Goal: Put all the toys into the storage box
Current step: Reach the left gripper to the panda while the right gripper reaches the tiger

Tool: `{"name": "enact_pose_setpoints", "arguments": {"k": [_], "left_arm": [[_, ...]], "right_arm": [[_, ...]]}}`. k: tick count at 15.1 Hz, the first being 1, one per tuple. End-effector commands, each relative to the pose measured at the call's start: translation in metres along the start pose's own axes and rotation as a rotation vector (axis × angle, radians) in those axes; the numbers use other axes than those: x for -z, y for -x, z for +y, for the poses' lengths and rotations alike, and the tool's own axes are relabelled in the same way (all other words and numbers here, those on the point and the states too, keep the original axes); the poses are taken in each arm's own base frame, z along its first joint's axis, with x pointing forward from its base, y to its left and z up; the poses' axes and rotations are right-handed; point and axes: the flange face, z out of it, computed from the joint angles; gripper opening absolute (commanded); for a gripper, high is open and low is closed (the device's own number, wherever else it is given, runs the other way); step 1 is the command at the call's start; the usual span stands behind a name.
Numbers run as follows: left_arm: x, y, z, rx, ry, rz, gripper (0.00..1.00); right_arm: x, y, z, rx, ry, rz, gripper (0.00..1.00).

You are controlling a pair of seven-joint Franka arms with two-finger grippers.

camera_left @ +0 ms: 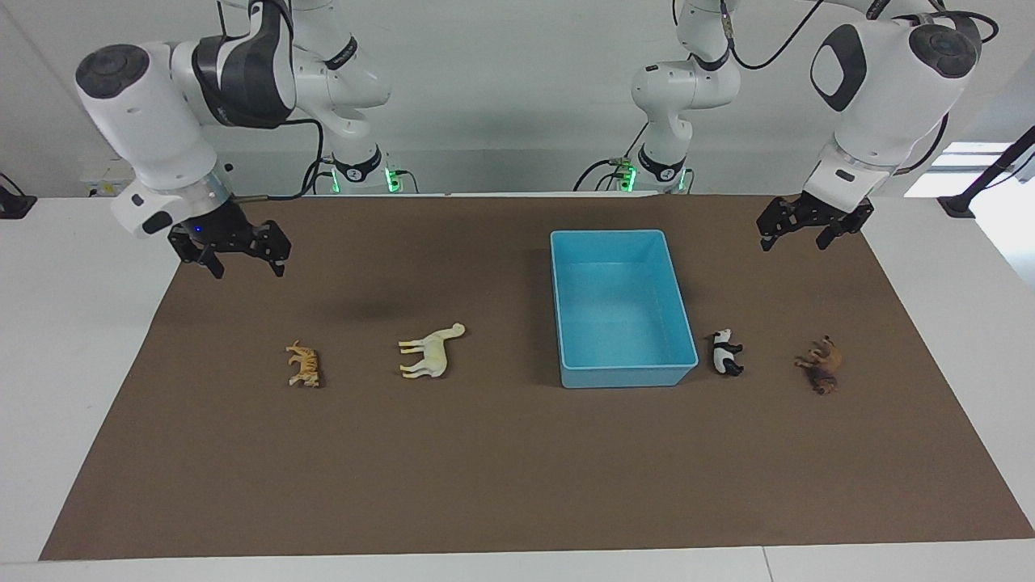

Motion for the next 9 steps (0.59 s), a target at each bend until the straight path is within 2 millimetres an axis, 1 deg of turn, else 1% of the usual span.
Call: {"name": "enact_pose_setpoints", "arguments": {"k": [1,3,4,5,7,9], "left_arm": [[-0.034,0.0,-0.003,0.017,0.001,0.043,1.0],[-0.073,-0.008,-0.008,0.021,0.0,0.066,1.0],[-0.085,-0.01,-0.009,0.019,0.0,0.079,1.0],[-0.106,-0.014,-0.017,0.029,0.001,0.089,1.0],[-0.144,-0.023,-0.013,0.018,0.004,0.11,1.0],[-0.166,-0.029,-0.011,0.016,0.007,0.11,1.0]], "right_arm": [[-0.035,0.006,-0.008,0.037,0.01,0.02,1.0],[-0.059,0.006,-0.011,0.038,0.012,0.058,1.0],[-0.068,0.007,-0.012,0.037,0.012,0.061,1.0],[-0.077,0.006,-0.013,0.037,0.011,0.06,1.0],[-0.091,0.006,-0.013,0.038,0.011,0.063,1.0],[-0.11,0.009,-0.012,0.037,0.012,0.095,1.0]]}}
